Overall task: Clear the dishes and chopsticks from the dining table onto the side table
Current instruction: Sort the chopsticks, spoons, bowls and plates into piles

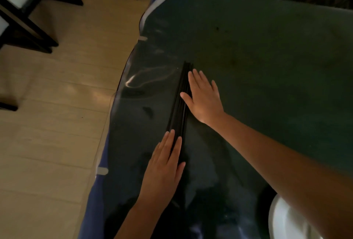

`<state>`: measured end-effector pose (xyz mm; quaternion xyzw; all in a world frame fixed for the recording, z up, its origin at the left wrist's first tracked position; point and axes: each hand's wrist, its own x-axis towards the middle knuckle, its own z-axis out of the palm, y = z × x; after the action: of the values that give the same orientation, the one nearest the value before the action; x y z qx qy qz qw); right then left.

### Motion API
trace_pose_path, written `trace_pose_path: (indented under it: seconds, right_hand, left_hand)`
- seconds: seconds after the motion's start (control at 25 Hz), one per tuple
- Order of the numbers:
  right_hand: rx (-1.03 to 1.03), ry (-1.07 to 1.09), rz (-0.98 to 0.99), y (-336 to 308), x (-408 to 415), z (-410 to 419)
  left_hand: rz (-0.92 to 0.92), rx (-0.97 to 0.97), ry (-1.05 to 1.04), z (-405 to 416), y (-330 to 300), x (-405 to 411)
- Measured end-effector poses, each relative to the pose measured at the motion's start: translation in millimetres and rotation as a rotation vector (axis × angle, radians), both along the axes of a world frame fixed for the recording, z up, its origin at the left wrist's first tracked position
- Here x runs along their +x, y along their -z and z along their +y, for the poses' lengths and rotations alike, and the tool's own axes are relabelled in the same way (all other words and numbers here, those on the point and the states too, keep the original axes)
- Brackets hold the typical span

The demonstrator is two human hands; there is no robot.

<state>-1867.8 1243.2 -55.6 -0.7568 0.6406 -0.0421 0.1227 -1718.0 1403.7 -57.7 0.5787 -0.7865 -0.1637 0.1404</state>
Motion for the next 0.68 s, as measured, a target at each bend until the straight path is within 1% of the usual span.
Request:
trace_pose_path:
  seconds: [0.08,0.24,0.4,0.56,0.68]
  right_hand:
    - [0.043,-0.044,0.061,11,-3,6]
    - [-0.015,-0.043,0.088,17,-4,8]
    - [-0.058,-0.048,0.114,13,-2,9]
    - [-0.053,-0.066,0.019,-9,-13,12]
    - [-0.093,-0.184,0.01,-42,-39,33]
  left_hand:
    - [0.038,0.009,0.005,0,0,1]
    - [0.113,-0.028,-0.003,1,0,-3]
    - [0.139,-0.033,-0.018,1,-3,-4]
    - [0.119,-0.014,-0.025,-2,-16,-6]
    - [0.126,-0.046,-0.023,4,-35,-20]
